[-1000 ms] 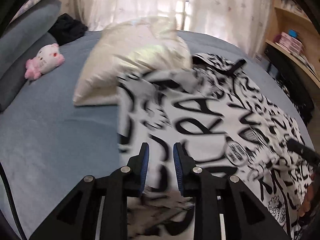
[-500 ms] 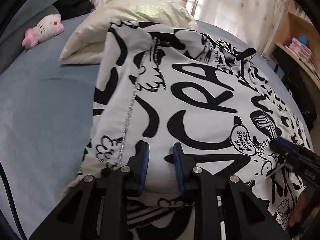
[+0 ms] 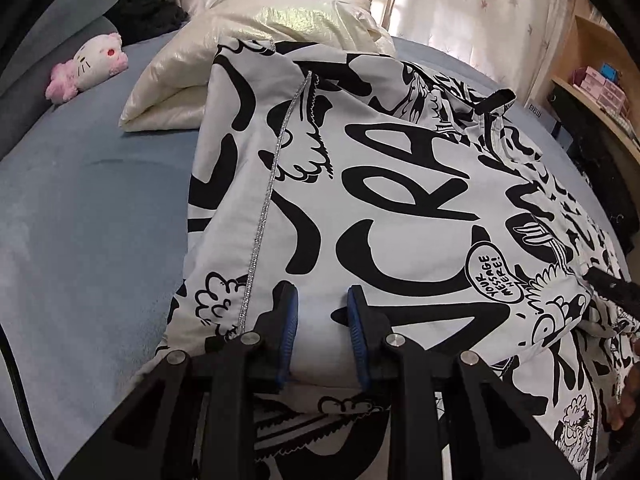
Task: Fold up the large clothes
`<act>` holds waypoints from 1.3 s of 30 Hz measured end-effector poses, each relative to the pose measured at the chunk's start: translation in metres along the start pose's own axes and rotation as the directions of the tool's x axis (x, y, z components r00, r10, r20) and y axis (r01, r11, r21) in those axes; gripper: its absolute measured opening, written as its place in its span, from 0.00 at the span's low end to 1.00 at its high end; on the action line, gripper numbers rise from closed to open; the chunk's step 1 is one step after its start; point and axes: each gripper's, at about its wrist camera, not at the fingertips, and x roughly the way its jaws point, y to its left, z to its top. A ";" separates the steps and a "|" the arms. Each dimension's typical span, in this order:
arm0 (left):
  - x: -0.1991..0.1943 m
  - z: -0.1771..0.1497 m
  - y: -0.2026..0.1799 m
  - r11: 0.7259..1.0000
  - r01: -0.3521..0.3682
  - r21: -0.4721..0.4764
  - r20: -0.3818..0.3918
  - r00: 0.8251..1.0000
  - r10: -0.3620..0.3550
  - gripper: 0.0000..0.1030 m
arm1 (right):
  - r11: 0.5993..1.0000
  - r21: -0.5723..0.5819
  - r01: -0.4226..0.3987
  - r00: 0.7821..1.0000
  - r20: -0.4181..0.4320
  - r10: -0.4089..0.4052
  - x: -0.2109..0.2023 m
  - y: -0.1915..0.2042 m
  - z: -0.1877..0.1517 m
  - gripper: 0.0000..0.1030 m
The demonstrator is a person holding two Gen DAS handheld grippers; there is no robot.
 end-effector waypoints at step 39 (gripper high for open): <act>-0.199 -0.076 0.020 0.997 -0.072 0.007 0.200 0.977 0.069 0.68 | 0.990 0.011 -0.139 0.983 0.124 0.136 -0.159 0.001 -0.082 0.45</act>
